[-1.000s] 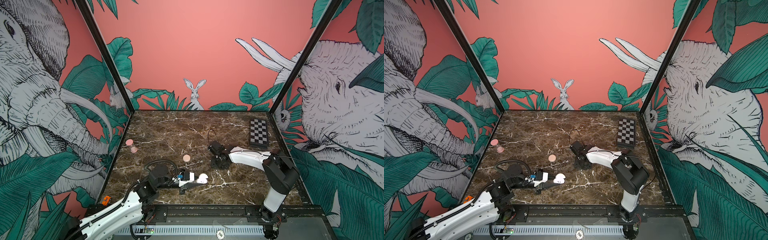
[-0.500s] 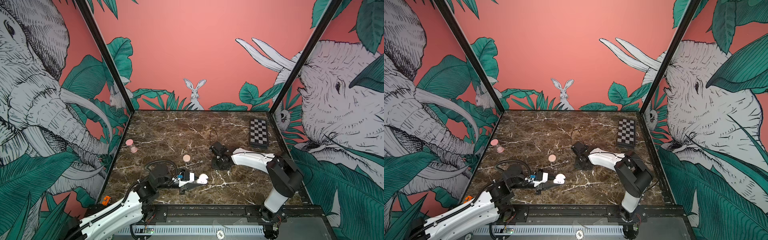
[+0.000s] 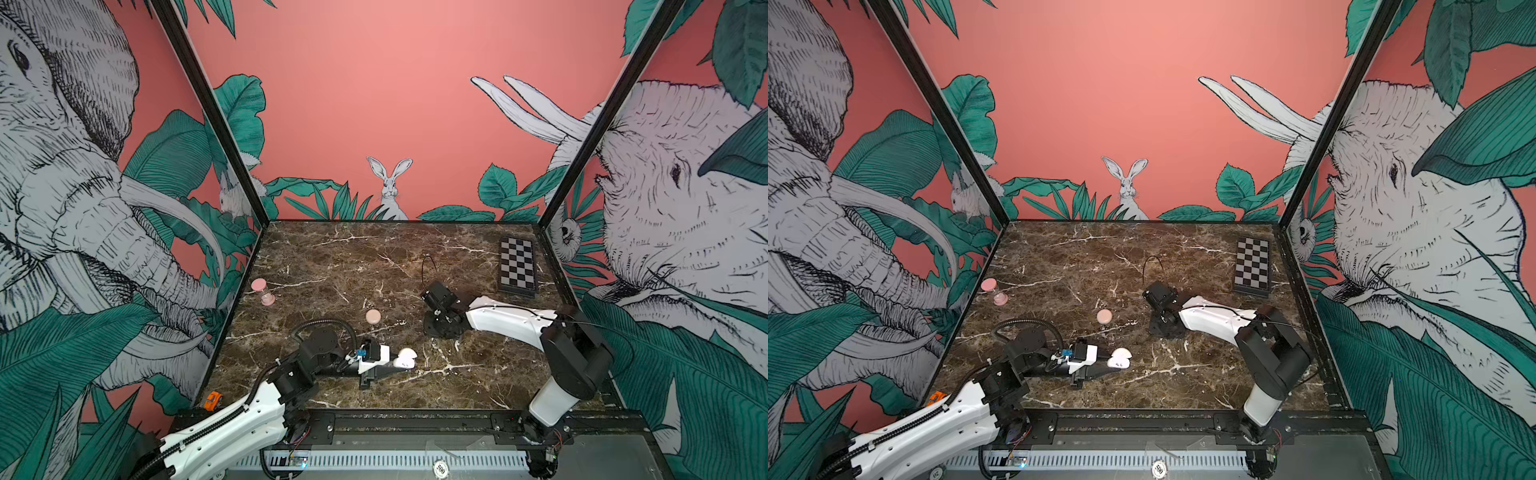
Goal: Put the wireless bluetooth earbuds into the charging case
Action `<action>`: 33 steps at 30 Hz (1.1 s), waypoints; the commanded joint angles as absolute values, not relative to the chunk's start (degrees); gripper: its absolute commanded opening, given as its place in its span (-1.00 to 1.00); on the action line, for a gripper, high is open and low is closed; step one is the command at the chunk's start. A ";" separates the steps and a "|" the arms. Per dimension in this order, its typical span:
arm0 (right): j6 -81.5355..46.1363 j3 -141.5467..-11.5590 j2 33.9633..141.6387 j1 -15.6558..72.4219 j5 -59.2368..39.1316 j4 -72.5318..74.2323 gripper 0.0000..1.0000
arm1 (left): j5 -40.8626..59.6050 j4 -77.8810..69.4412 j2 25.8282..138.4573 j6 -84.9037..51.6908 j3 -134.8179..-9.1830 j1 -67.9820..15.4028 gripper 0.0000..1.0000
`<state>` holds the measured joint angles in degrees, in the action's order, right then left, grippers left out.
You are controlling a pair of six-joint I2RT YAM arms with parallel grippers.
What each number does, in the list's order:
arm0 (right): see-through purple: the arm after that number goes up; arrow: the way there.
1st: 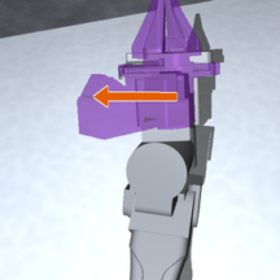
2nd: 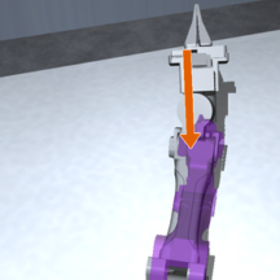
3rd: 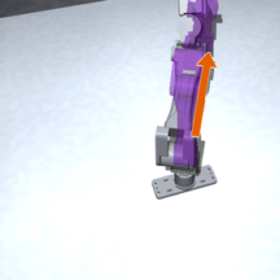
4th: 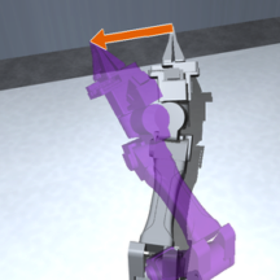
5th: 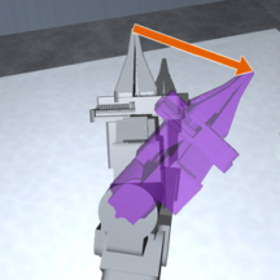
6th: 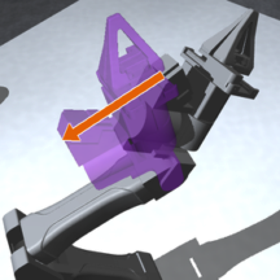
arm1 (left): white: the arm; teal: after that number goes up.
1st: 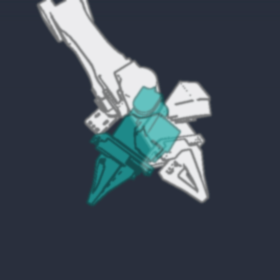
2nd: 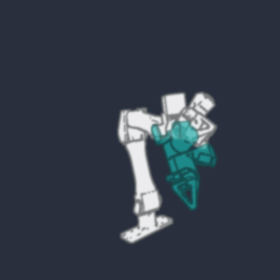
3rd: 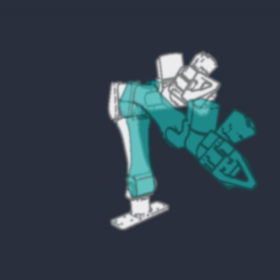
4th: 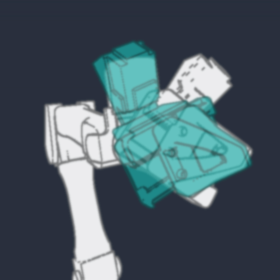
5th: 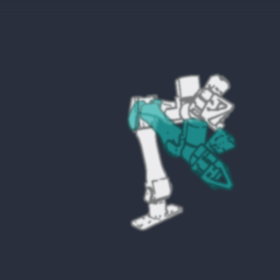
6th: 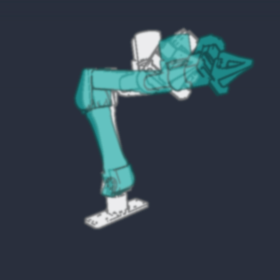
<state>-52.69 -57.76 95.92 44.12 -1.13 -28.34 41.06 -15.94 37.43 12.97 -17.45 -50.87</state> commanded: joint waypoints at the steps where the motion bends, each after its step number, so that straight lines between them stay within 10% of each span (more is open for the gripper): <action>1: -52.14 -56.61 94.13 43.95 -0.42 -27.79 -0.75 | 41.85 -15.66 37.18 13.89 -18.96 -51.06 -1.00; 21: -51.63 -53.45 87.41 44.03 0.18 -25.15 -0.75 | 38.37 -22.32 38.14 6.84 -18.19 -51.06 -1.00; 33: -49.84 -53.25 81.49 44.19 1.34 -25.22 -0.75 | 17.68 -31.33 38.41 -6.94 -16.02 -57.35 -1.00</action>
<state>-51.00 -53.49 83.59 44.12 -0.40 -25.47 24.49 -27.27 38.35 -4.01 -17.39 -56.29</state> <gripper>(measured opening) 0.123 0.230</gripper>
